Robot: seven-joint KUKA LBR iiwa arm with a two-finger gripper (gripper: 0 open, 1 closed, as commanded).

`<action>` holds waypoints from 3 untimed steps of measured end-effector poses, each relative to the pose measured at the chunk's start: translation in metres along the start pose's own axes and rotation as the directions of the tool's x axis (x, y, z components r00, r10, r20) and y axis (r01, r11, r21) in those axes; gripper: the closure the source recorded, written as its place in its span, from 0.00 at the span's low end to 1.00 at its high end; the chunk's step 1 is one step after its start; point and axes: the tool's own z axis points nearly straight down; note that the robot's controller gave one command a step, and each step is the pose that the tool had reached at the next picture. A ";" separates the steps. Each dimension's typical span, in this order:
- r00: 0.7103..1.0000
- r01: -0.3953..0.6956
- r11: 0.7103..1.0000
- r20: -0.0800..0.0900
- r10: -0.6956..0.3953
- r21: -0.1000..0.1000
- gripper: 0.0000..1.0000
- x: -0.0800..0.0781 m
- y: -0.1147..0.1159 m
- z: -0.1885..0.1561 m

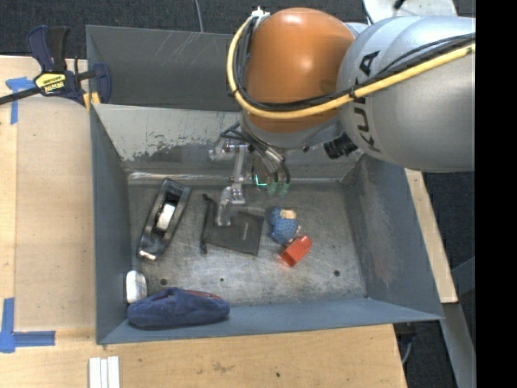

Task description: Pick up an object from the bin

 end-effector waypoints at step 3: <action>0.961 -0.276 0.961 0.004 0.276 -0.001 0.00 0.037 -0.051 0.130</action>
Offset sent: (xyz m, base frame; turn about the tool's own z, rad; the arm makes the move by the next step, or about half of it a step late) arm -0.0174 -0.0565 -0.1691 0.0618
